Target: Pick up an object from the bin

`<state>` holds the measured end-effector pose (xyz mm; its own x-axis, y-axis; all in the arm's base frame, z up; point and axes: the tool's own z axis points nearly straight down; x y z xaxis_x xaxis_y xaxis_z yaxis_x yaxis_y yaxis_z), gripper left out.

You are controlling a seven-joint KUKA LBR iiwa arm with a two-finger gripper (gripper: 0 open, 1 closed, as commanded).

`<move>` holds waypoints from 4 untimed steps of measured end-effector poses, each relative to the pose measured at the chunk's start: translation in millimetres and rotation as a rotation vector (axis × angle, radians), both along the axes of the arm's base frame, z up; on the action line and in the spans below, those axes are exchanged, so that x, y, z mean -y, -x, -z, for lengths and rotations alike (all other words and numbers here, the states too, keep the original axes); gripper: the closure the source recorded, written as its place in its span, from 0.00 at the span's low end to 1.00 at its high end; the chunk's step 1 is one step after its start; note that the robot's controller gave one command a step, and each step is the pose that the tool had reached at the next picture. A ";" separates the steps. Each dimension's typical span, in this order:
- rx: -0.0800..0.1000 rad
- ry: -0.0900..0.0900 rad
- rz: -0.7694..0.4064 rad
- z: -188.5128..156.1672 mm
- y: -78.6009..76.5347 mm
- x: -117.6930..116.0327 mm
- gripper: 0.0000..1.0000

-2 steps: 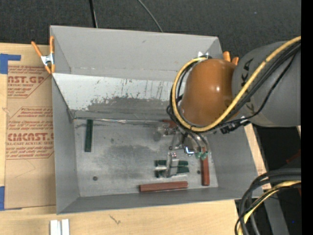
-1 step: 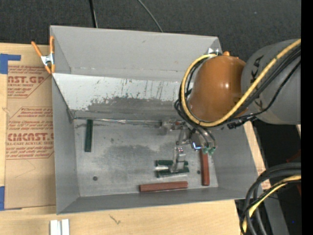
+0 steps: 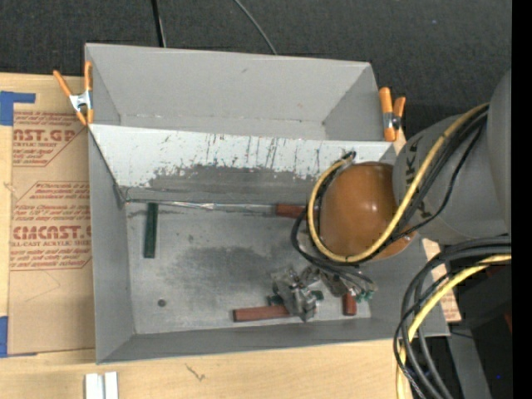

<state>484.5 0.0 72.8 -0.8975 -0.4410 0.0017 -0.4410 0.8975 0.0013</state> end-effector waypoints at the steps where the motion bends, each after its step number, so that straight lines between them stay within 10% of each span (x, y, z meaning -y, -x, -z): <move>1: 0.014 -0.003 0.000 1.4 -2.4 -0.3 0.00; 2: 0.007 -0.002 0.000 -1.9 -2.1 -0.6 1.00; 3: 0.007 -0.002 0.000 -1.9 -2.1 -0.6 0.00; 4: 0.007 -0.002 0.000 -1.9 -2.1 -0.6 0.00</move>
Offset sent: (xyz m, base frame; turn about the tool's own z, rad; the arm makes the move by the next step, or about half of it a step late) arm 0.0000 0.0000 0.0000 0.0000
